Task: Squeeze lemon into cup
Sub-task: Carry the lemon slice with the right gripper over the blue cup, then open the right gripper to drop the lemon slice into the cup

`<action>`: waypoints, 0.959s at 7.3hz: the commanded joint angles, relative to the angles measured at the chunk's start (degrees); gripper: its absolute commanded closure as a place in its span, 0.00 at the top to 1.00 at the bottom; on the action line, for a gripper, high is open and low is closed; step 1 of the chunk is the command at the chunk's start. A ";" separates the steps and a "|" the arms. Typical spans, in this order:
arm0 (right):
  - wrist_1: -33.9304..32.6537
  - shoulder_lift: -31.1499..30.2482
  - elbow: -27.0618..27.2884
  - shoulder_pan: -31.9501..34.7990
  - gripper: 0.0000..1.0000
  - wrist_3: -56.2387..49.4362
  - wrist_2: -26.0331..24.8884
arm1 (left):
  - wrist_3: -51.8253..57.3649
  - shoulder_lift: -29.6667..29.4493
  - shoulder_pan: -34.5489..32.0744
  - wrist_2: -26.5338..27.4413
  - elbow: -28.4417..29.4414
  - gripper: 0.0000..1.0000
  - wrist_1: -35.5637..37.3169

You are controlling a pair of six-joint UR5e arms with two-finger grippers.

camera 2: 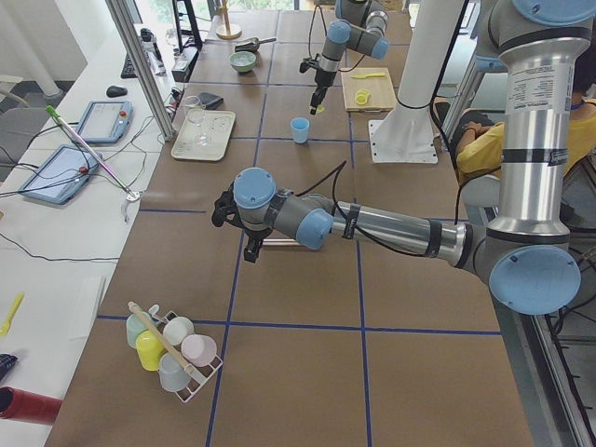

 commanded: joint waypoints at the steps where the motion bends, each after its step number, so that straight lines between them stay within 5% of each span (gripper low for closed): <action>1: 0.10 3.78 -4.83 1.92 0.57 0.43 0.15 | 0.00 0.01 0.00 -0.09 -0.03 1.00 0.02; 4: 4.93 4.23 -8.80 2.45 0.60 0.87 0.15 | 0.00 0.01 0.00 -0.18 -0.29 1.00 0.02; 5: 4.84 4.14 -8.81 2.45 0.77 0.87 0.50 | -0.09 0.01 0.00 -0.18 -0.46 1.00 0.02; 7: 5.11 3.70 -8.55 2.45 0.84 0.78 2.87 | -1.23 -0.08 0.00 -0.09 -0.64 1.00 -0.07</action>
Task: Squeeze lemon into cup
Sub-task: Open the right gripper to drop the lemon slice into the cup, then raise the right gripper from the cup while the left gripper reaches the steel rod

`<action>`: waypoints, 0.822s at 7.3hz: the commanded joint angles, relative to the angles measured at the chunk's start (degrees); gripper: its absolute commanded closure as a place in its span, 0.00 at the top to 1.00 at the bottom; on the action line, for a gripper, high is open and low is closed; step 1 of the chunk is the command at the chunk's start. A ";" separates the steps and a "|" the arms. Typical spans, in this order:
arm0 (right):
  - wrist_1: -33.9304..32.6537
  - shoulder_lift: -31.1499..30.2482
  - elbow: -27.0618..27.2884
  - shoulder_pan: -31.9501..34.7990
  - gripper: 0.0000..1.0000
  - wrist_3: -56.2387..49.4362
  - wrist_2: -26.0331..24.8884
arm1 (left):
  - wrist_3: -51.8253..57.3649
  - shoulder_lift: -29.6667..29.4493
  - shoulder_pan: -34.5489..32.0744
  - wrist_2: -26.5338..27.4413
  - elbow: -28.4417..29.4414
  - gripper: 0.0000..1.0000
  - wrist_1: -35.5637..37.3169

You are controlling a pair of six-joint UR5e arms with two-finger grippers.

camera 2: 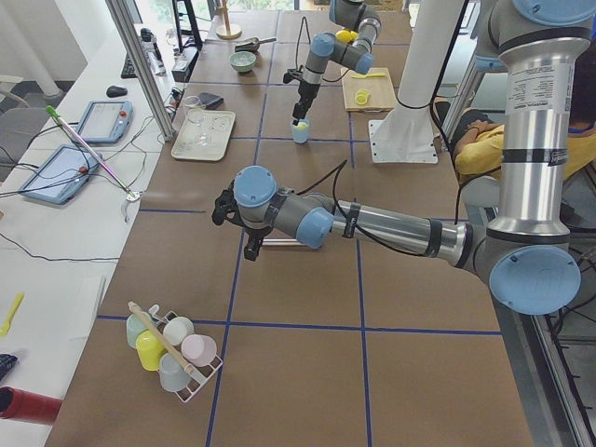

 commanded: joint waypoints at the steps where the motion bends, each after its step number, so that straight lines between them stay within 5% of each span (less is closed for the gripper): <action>1: 0.16 -0.27 0.07 0.09 0.85 -0.12 1.24 | -0.50 -0.03 0.09 0.07 -0.19 1.00 -0.03; 3: 0.07 -0.36 1.38 1.75 0.85 -0.20 2.98 | -2.42 -0.21 2.44 0.41 0.25 1.00 -0.03; 6: -0.02 -10.42 11.46 12.98 0.89 -8.23 16.58 | -29.64 -3.37 24.18 20.77 1.04 1.00 -9.31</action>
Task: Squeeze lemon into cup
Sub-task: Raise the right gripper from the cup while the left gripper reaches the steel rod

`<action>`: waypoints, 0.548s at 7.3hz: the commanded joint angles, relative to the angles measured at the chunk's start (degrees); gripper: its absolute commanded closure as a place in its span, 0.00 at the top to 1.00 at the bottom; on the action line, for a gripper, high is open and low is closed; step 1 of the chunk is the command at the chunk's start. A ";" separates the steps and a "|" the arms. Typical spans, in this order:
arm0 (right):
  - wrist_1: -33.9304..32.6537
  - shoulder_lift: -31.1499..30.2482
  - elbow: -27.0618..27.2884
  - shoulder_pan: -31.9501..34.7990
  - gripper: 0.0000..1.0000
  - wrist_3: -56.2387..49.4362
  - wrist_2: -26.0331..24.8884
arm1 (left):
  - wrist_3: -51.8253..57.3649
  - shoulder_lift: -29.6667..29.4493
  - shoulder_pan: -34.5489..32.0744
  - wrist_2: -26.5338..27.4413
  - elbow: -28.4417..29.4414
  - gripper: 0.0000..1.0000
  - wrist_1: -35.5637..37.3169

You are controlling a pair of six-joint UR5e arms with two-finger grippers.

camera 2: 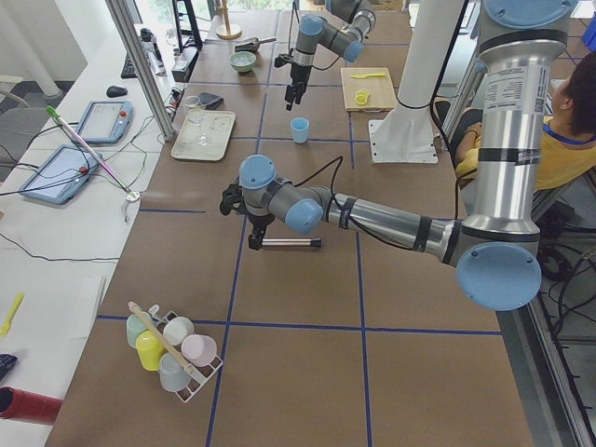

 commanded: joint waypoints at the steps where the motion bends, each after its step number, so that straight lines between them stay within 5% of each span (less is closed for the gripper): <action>1: 0.01 -9.53 7.54 6.89 0.97 -9.73 7.21 | -17.87 -1.02 10.01 7.69 3.03 1.00 -8.60; 4: 0.10 -12.56 8.97 8.77 1.00 -11.62 9.26 | -20.45 -2.85 11.77 7.43 10.17 0.94 -11.73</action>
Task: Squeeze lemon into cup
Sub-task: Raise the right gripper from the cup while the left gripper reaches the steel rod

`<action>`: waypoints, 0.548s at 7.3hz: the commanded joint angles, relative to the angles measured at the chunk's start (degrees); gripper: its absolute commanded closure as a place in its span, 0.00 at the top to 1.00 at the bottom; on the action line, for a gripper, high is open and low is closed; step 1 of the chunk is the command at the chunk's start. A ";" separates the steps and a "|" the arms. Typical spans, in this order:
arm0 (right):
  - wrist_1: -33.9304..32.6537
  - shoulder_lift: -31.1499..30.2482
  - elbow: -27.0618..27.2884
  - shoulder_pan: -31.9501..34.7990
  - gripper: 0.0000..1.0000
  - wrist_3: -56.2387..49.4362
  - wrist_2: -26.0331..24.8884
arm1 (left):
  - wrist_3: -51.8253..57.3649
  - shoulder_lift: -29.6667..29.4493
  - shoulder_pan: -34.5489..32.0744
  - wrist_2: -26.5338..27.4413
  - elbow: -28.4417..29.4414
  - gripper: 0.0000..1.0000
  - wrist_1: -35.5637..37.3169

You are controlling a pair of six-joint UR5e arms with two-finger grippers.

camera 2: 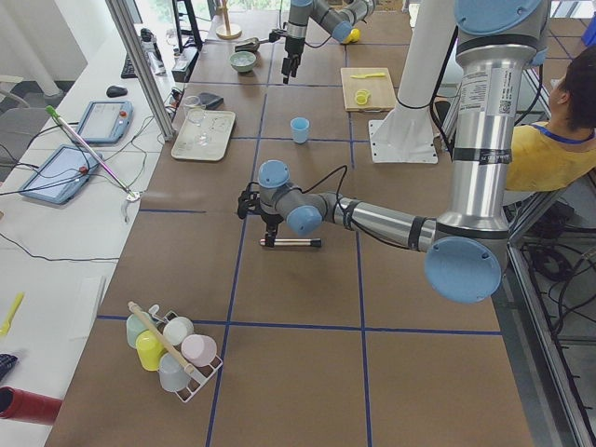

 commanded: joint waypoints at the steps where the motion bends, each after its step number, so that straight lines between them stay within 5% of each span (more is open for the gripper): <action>1: -0.03 -1.06 0.93 0.39 1.00 -0.52 0.44 | -2.07 -1.16 1.23 0.44 2.11 0.88 -0.18; 4: -0.03 -1.49 1.64 0.30 1.00 -0.44 0.35 | -2.08 -1.16 3.51 4.71 2.02 0.81 -0.18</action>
